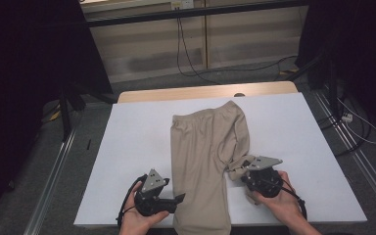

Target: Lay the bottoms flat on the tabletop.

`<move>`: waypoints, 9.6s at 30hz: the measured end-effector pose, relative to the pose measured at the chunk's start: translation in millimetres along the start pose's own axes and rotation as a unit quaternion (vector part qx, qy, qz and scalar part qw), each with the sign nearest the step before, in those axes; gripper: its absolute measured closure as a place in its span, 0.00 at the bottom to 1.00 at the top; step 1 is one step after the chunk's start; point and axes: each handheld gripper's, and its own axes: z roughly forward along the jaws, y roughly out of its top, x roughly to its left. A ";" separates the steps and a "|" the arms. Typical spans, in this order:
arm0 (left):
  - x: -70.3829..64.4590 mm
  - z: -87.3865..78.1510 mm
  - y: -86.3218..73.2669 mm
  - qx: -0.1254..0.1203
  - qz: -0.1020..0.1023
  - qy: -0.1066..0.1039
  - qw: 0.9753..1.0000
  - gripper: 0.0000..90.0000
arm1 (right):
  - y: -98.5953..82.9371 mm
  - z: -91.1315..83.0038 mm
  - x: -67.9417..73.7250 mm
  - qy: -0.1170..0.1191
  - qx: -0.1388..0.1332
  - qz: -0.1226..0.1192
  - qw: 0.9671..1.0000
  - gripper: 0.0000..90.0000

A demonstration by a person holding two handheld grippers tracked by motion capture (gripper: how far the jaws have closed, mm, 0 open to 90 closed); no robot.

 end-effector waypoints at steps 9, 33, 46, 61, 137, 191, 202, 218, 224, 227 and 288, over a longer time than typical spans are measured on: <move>-1.4 1.6 -0.7 0.002 0.001 0.001 1.000 0.30 | -30.2 -37.6 40.2 0.089 0.023 -0.045 0.995 0.91; -3.5 4.1 0.7 0.008 0.010 0.006 1.000 0.30 | -12.7 -22.6 40.5 0.077 -0.004 -0.052 0.996 0.42; -3.8 3.6 0.3 0.008 0.012 0.006 1.000 0.30 | -39.2 -47.3 57.2 0.115 0.029 -0.059 0.991 0.97; -5.9 8.2 1.6 0.010 0.016 0.004 1.000 0.30 | -44.0 -71.8 50.1 0.081 -0.033 -0.028 0.996 0.60; -98.6 81.4 43.5 0.056 0.077 -0.145 0.985 0.99 | -29.5 -55.5 -3.7 0.068 0.003 -0.015 0.998 0.66; -128.0 90.4 42.4 0.073 0.151 -0.151 0.974 1.00 | -56.1 -64.7 -47.1 0.023 0.048 0.002 0.999 1.00; -125.1 76.1 37.2 0.070 0.142 -0.165 0.974 1.00 | -71.6 -90.5 -48.8 0.034 0.028 0.001 0.999 1.00; -100.8 54.5 36.7 0.057 0.090 -0.159 0.982 0.74 | -38.9 -61.6 -45.9 0.003 0.026 0.011 1.000 0.66; -82.4 52.3 21.5 0.072 0.084 -0.126 0.986 0.70 | -39.9 -46.5 -53.4 0.004 0.046 0.018 0.999 1.00; -75.3 43.5 22.8 0.059 0.078 -0.112 0.989 0.66 | -42.6 -49.1 -58.6 -0.017 0.046 0.021 0.999 1.00; -17.6 -19.1 -22.2 0.123 0.000 0.010 0.992 1.00 | -11.8 -45.1 -19.8 0.041 -0.028 0.029 0.998 0.73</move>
